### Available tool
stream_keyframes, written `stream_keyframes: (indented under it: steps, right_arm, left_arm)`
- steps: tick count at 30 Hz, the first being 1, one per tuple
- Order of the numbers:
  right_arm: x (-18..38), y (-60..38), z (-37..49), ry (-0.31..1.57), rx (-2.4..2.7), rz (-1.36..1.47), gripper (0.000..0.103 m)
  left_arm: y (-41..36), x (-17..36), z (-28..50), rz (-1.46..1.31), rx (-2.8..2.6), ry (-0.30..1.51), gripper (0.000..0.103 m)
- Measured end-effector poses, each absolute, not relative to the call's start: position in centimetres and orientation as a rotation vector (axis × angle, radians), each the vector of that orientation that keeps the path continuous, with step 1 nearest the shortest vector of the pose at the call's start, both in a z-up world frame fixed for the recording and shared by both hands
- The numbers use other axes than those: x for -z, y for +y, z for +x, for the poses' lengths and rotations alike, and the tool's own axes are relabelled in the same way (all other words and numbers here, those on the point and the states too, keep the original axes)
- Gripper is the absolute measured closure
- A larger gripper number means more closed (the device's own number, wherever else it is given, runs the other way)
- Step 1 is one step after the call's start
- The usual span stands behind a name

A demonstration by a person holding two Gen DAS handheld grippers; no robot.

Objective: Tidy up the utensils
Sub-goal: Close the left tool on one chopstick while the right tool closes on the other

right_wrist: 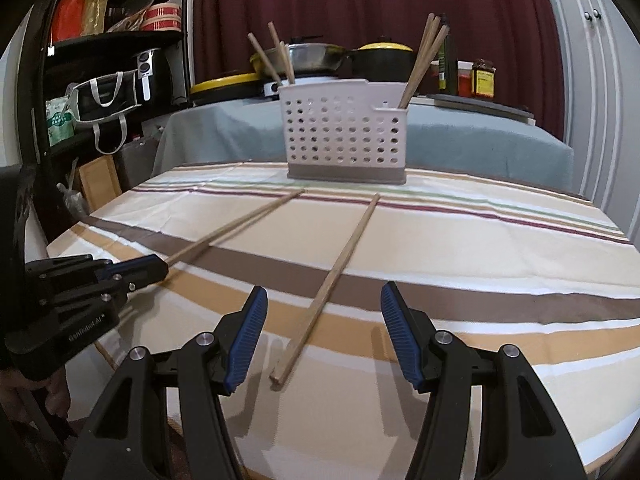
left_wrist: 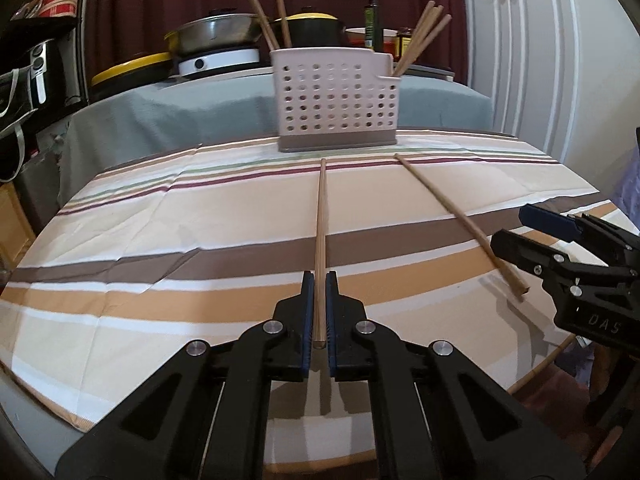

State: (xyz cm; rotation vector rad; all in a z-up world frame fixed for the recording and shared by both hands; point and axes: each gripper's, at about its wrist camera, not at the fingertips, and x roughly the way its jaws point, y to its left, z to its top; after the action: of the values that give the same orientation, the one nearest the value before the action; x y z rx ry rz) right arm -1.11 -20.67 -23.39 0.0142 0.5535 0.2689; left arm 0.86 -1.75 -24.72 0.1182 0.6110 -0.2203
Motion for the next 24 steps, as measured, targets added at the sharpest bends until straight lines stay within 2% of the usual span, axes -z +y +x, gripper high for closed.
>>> stream_keyframes:
  steps: [11, 16, 24]
  right_arm:
    - [24.6, -21.0, -1.1, 0.596, -0.247, 0.001, 0.063]
    - [24.6, -22.0, -1.2, 0.593, -0.230, 0.017, 0.075]
    - [24.6, -22.8, -1.9, 0.575, -0.264, 0.017, 0.081]
  left_arm:
    - [-2.0, 25.0, 0.9, 0.112, 0.227, 0.611, 0.097]
    - [-2.0, 25.0, 0.8, 0.114, 0.226, 0.611, 0.097]
    - [-2.6, 25.0, 0.8, 0.122, 0.220, 0.612, 0.097]
